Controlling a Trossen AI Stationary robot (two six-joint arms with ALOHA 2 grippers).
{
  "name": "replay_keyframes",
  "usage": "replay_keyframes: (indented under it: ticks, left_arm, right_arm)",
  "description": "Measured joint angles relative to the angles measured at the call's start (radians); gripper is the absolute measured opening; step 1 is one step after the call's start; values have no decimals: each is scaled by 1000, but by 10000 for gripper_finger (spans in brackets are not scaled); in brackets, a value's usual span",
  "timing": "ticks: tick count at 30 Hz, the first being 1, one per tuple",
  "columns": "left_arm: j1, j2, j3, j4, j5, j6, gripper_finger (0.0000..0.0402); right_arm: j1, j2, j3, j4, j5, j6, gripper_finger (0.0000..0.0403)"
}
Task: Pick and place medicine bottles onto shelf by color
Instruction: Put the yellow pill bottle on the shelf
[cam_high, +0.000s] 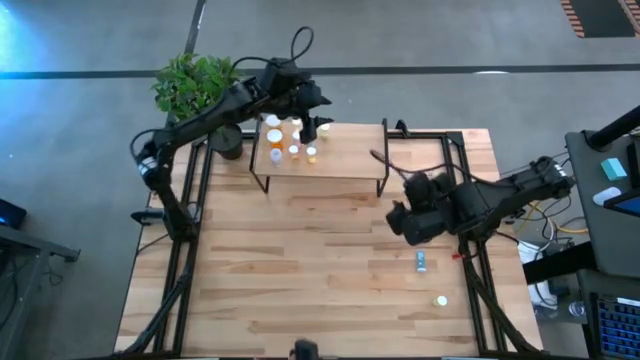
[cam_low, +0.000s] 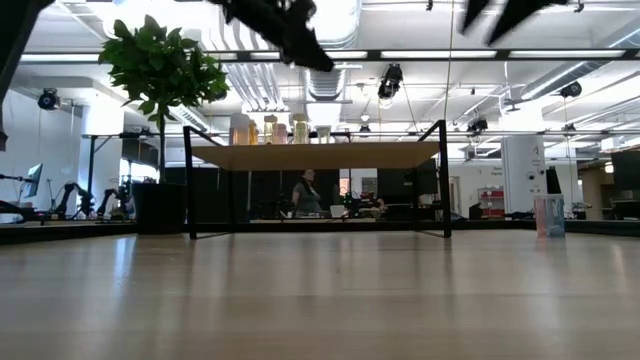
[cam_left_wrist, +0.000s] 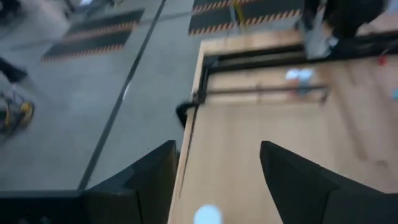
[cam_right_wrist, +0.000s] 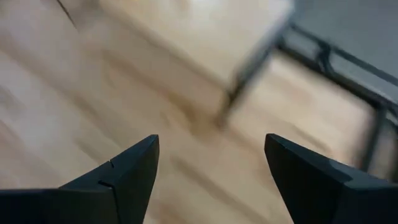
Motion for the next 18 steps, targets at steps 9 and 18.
replay_keyframes:
  ticks: [9, 18]
  left_arm:
    - [-175, -74, -17, 41, 7, -214, 217]
    - [-416, -33, -105, 249, -41, -301, 217]
  right_arm:
    - [149, -20, -132, -69, -381, -79, 256]
    - [505, -127, -232, -24, -504, -15, 253]
